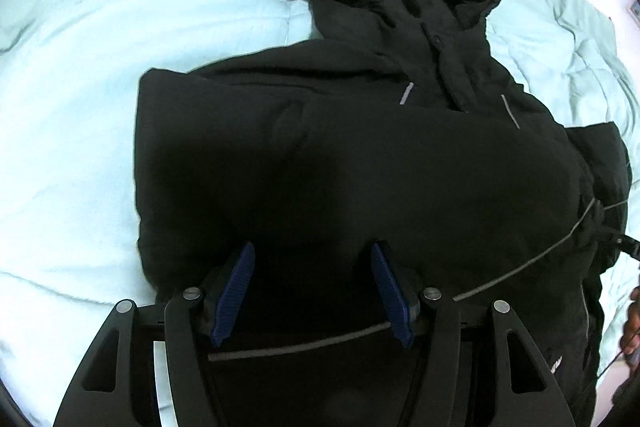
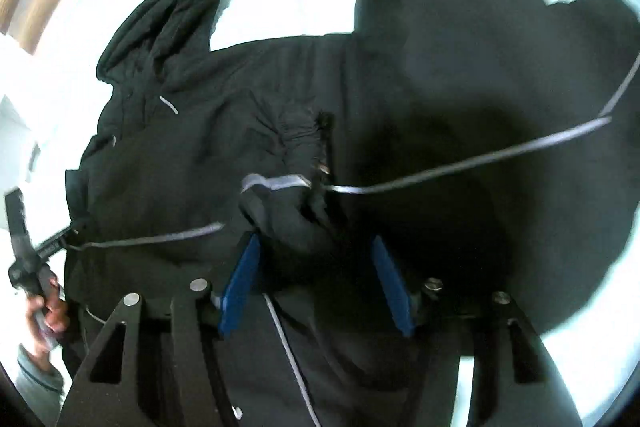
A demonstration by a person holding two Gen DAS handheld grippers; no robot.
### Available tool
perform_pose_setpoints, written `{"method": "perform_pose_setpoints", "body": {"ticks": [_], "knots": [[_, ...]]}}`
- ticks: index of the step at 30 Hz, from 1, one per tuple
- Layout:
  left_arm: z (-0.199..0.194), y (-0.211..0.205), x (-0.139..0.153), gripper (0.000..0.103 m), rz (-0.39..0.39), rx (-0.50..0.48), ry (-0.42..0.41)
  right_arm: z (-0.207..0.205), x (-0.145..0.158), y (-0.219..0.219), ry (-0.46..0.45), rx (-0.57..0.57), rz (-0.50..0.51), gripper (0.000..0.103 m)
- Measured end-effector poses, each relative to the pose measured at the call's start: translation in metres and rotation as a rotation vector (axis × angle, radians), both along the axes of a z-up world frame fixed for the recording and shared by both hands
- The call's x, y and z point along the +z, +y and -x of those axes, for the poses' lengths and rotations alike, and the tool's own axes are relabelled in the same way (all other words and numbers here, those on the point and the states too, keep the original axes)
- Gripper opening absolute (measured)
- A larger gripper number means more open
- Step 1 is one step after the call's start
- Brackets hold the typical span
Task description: Fold large clothes
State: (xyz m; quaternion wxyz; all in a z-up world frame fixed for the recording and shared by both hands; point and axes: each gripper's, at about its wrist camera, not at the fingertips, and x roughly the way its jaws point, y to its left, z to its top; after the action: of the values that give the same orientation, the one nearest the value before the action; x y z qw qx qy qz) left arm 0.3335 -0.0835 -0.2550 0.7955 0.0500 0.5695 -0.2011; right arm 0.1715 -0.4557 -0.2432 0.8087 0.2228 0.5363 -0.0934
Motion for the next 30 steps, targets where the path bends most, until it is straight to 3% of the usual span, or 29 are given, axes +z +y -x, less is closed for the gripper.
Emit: {"method": "perform_pose_setpoints", "body": {"ticks": [3, 7, 10, 14, 15, 17, 20, 26, 30], "knots": [[0.009, 0.0, 0.014, 0.063, 0.037, 0.008, -0.001, 0.002, 0.032, 0.009, -0.008, 0.017, 0.139, 0.062], [0.019, 0.0, 0.024, 0.063, 0.064, 0.009, -0.021, -0.018, 0.061, 0.042, -0.118, 0.072, 0.143, 0.063], [0.021, 0.0, 0.014, 0.063, 0.001, 0.012, -0.023, -0.057, 0.038, 0.075, -0.081, 0.137, 0.191, 0.063], [0.022, 0.0, -0.009, 0.062, -0.034, 0.002, -0.017, -0.086, -0.031, 0.092, 0.065, 0.19, 0.271, 0.062], [0.021, -0.001, -0.012, 0.063, -0.039, 0.001, -0.024, -0.083, -0.04, 0.092, 0.053, 0.188, 0.266, 0.063], [0.019, -0.006, -0.015, 0.064, -0.064, -0.002, -0.036, -0.079, -0.043, 0.09, 0.026, 0.163, 0.253, 0.063], [0.023, -0.009, -0.004, 0.064, -0.088, 0.004, -0.048, -0.078, -0.031, 0.087, 0.064, 0.137, 0.232, 0.063], [0.063, 0.011, 0.033, 0.065, -0.014, 0.001, -0.091, -0.042, 0.017, 0.105, -0.029, 0.12, 0.232, 0.064], [0.078, 0.028, 0.008, 0.064, -0.079, 0.04, -0.036, -0.034, -0.021, 0.104, 0.076, 0.095, 0.227, 0.065]]}}
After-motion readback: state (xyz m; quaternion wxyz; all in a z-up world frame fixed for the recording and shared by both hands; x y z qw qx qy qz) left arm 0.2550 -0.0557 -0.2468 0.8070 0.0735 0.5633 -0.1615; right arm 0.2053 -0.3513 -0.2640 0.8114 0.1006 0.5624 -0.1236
